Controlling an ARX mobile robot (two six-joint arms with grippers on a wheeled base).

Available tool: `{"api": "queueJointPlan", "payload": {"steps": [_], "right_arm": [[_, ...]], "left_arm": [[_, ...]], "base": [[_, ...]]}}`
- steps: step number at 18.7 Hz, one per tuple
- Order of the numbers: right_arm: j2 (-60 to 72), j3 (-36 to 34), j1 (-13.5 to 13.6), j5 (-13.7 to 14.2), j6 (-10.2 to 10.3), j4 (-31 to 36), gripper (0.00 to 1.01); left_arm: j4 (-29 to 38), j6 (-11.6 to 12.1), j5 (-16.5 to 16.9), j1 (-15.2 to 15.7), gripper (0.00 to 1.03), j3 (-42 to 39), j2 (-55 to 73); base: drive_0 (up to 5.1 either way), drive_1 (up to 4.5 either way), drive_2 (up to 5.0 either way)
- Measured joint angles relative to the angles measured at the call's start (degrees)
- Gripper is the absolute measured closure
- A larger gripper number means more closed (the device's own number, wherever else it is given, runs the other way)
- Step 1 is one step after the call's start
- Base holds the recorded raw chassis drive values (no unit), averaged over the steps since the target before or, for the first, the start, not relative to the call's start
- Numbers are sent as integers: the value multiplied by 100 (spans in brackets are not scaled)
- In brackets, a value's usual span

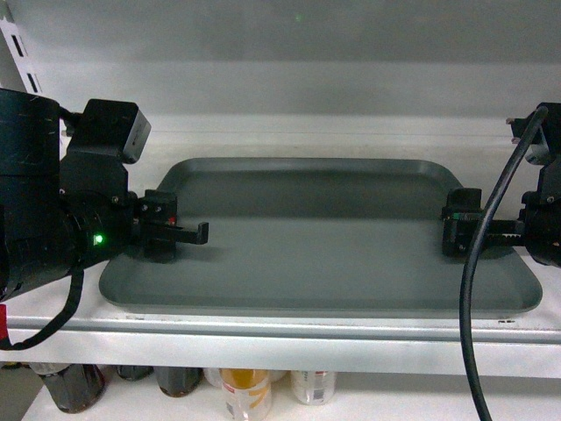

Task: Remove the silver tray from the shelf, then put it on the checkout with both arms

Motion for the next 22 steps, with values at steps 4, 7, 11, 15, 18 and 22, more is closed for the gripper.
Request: {"api": "queueJointPlan", "payload": {"steps": [4,7,11,15,18,22], "right_arm": [[-72,-101,61,28,-48,52,38],[-109,-129,133,42,-55,59,71],[-192,-162,214,107,188,46,98],[-229,-227,238,151,254,116,98],[-402,-315,238,157,251,129,98],[-717,-404,236,153,188,142,98]], "left_arm": [[76,-319,-33,2,98,-46,0],[116,-498,-48,0,99,-55,0],[168,-564,-39,-4,99,-94,0],[188,-575,-15,-4,99,-157,-44],[173,-584,-15,-4,99,-232,-116],[83,-623,-15,-20,99,-361,-317]], "base": [[0,0,0],[0,0,0],[0,0,0],[0,0,0],[0,0,0],[0,0,0]]}}
